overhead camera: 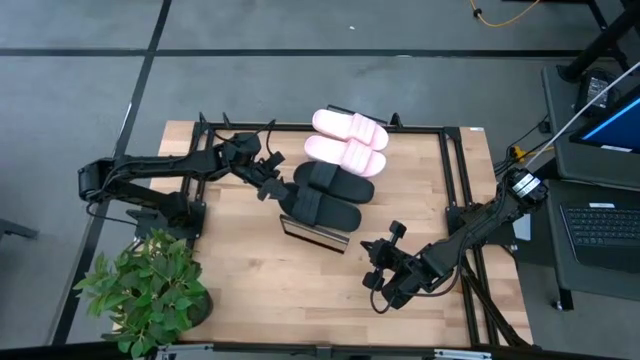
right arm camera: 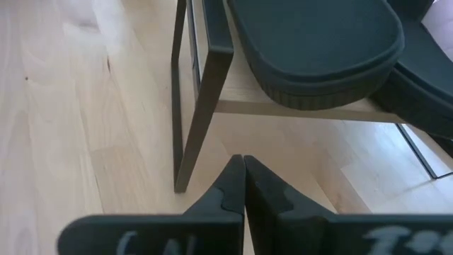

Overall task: Pick and place slides into the shelf
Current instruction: Put the black slide on the shelf

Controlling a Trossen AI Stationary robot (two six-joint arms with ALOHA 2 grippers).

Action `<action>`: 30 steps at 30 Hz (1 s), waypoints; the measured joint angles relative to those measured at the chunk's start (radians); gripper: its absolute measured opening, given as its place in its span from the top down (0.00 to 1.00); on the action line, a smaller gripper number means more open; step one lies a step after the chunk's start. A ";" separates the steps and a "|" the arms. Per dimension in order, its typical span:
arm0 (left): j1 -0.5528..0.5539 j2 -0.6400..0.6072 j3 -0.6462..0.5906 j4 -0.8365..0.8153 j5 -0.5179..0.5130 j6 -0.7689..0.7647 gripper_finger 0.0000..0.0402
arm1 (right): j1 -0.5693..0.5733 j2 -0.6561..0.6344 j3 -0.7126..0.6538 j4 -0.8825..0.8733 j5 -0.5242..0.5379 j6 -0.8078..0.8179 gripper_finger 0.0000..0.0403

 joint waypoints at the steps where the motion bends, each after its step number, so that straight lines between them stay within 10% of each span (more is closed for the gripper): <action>1: 0.000 0.000 0.000 0.000 0.001 0.000 0.93 | 0.000 0.000 0.000 0.000 0.000 0.000 0.99; 30: 0.001 -0.001 -0.001 -0.051 -0.027 0.031 0.69 | 0.000 0.000 0.000 0.000 0.000 0.000 0.99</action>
